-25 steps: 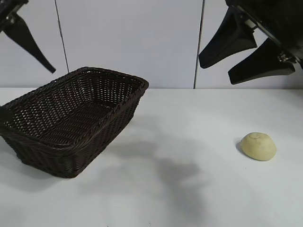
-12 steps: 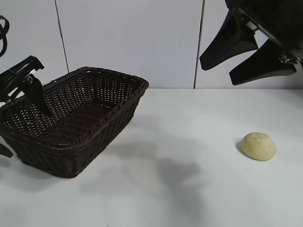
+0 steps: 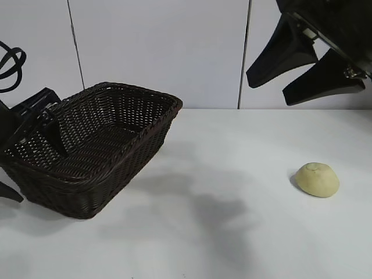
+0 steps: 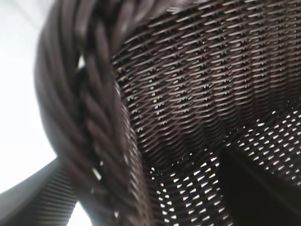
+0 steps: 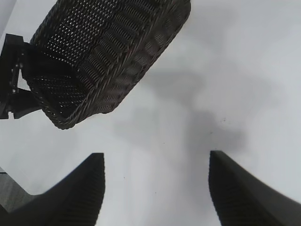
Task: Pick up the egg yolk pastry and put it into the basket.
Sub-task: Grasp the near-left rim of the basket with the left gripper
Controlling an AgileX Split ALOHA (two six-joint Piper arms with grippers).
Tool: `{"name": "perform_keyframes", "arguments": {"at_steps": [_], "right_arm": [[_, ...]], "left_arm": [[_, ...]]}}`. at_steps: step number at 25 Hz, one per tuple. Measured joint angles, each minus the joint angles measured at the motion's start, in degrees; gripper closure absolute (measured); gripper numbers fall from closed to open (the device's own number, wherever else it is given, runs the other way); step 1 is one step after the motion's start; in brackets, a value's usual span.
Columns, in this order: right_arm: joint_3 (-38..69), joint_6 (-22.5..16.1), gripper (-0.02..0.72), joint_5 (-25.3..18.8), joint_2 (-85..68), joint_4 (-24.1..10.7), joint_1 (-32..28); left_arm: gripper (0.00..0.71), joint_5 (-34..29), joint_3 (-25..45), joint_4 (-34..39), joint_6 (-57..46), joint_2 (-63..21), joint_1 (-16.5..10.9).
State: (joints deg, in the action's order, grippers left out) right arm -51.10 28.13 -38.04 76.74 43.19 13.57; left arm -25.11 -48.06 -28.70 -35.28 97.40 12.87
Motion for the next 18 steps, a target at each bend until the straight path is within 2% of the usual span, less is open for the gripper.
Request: {"name": "perform_keyframes", "arguments": {"at_steps": [15,18], "right_arm": [[0.0,0.0,0.239,0.0,0.0,-0.1,0.0],[0.0,0.0,0.239,0.0,0.0,-0.1,0.0]], "left_arm": [[0.595,1.0,0.0,-0.2,-0.8,0.1,0.0],[0.613,0.1,0.0,0.0,-0.5,0.1,0.1]]}}
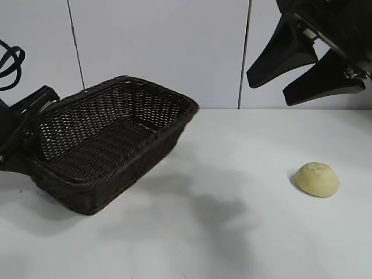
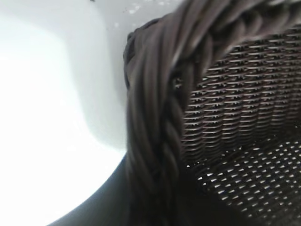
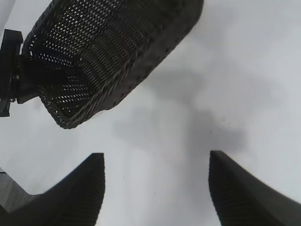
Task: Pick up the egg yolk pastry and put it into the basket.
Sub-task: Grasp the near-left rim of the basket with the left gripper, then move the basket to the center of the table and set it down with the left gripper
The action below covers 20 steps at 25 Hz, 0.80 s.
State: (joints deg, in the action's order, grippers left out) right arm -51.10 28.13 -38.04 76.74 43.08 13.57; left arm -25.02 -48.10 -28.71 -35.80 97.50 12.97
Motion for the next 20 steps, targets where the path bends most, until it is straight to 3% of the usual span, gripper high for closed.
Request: {"name": "perform_keyframes", "arguments": {"at_steps": [8,20], "right_arm": [[0.0,0.0,0.239,-0.1,0.0,0.0,0.0],[0.0,0.0,0.239,-0.1,0.0,0.0,0.0]], "left_arm": [[0.613,-8.3,-4.9,0.4,2.0,0.1,-0.4],[0.613,-21.6,-14.8,1.6,24.1,0.4,-5.0]]}}
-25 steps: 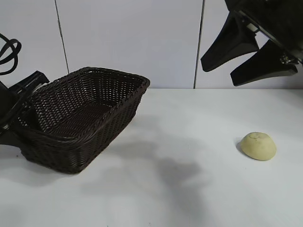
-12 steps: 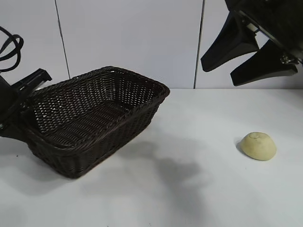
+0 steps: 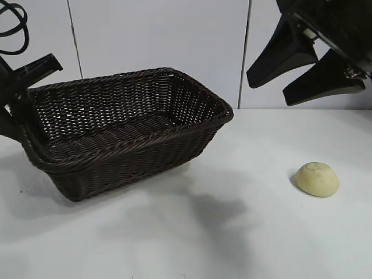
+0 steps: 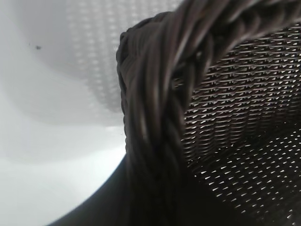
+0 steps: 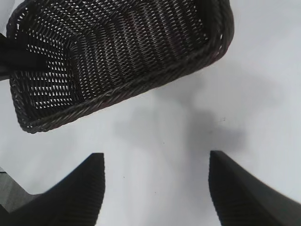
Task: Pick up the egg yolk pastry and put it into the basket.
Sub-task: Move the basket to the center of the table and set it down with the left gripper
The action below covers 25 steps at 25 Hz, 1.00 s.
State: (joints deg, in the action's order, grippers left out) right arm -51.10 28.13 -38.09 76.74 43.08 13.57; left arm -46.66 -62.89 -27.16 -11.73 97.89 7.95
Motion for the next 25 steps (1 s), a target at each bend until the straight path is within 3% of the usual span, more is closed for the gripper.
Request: {"name": "perform_keyframes", "arguments": {"at_steps": [10,17,25], "right_arm": [[0.0,0.0,0.239,-0.7,0.0,-0.1,0.0],[0.0,-0.6,0.239,-0.9,0.0,-0.1,0.0],[0.0,-0.9,0.239,-1.0,0.0,-0.1,0.0]], "left_arm": [[0.613,-14.8,-13.9,0.6,17.8,9.3,-0.1],[0.613,-16.6,-16.4,-1.1,26.0,13.1,-0.1],[0.613,-16.6,-16.4,-1.2,28.0,15.8,-0.1]]}}
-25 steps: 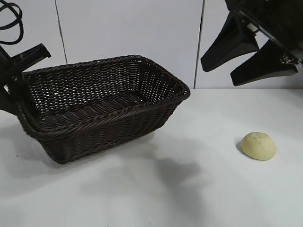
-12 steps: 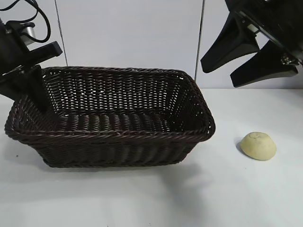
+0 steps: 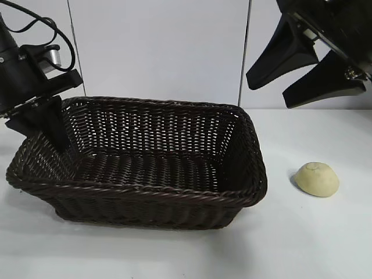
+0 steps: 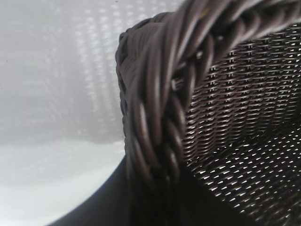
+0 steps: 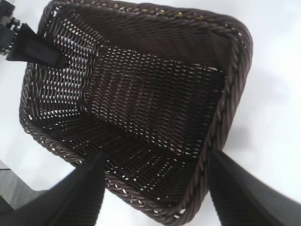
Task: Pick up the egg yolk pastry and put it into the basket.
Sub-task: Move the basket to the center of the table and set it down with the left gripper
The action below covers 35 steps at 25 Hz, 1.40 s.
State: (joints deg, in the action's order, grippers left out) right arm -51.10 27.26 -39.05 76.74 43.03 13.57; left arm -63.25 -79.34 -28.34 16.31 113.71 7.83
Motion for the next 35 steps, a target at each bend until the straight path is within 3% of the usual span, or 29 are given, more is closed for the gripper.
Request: {"name": "perform_keyframes", "arguments": {"at_steps": [16,19,23,25,28,35], "right_arm": [[0.0,0.0,0.239,0.0,0.0,0.0,0.0],[0.0,0.0,0.239,0.0,0.0,0.0,0.0],[0.0,0.0,0.239,0.0,0.0,0.0,0.0],[0.0,0.0,0.239,0.0,0.0,0.0,0.0],[0.0,0.0,0.239,0.0,0.0,0.0,0.0],[0.0,-0.2,0.239,0.0,0.0,0.0,0.0]], "left_arm": [[0.597,3.2,0.0,-0.3,0.2,1.3,0.0],[0.521,3.2,0.0,-1.0,0.2,1.3,0.0],[0.273,3.2,0.0,-1.9,0.2,1.3,0.0],[0.189,3.2,0.0,-2.0,0.2,1.3,0.0],[0.150,2.5,0.0,-2.0,0.2,1.1,0.0],[0.139,1.1,-0.4,1.0,-0.8,-4.2,0.0]]}}
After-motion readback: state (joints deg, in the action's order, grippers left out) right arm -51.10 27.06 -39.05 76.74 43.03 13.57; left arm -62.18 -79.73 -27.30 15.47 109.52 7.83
